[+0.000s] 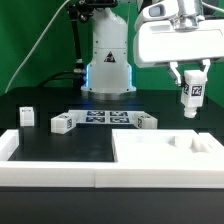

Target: Assemble one leg

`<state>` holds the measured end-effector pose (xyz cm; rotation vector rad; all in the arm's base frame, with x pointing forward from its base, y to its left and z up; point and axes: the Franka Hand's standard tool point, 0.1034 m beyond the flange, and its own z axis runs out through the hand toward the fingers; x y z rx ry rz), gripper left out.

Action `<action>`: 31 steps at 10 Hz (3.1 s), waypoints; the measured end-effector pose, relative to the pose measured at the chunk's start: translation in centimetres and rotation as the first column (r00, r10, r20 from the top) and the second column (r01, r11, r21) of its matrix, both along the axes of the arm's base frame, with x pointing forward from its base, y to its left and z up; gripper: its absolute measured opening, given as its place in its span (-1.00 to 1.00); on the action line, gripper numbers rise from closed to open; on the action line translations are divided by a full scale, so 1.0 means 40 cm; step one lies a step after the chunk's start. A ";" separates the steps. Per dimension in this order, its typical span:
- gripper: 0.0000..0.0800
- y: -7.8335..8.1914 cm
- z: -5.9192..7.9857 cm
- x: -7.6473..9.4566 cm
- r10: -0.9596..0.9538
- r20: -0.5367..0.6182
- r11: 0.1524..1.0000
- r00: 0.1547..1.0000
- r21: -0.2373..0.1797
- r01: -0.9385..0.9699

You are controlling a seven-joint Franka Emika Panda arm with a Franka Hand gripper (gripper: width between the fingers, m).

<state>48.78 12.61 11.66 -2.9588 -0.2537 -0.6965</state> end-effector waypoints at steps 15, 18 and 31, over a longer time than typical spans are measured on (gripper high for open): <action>-0.27 -0.022 -0.020 0.276 0.052 0.044 0.999 0.998 -0.009 -0.052; -0.27 -0.043 -0.043 0.305 0.037 0.045 0.999 0.998 -0.006 -0.037; 0.20 -0.042 -0.109 0.298 0.019 0.122 1.000 0.992 -0.007 -0.018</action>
Offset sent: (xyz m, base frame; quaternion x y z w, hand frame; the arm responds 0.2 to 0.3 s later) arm 0.0496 0.0025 0.0039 0.0215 0.0059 -0.0401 0.9989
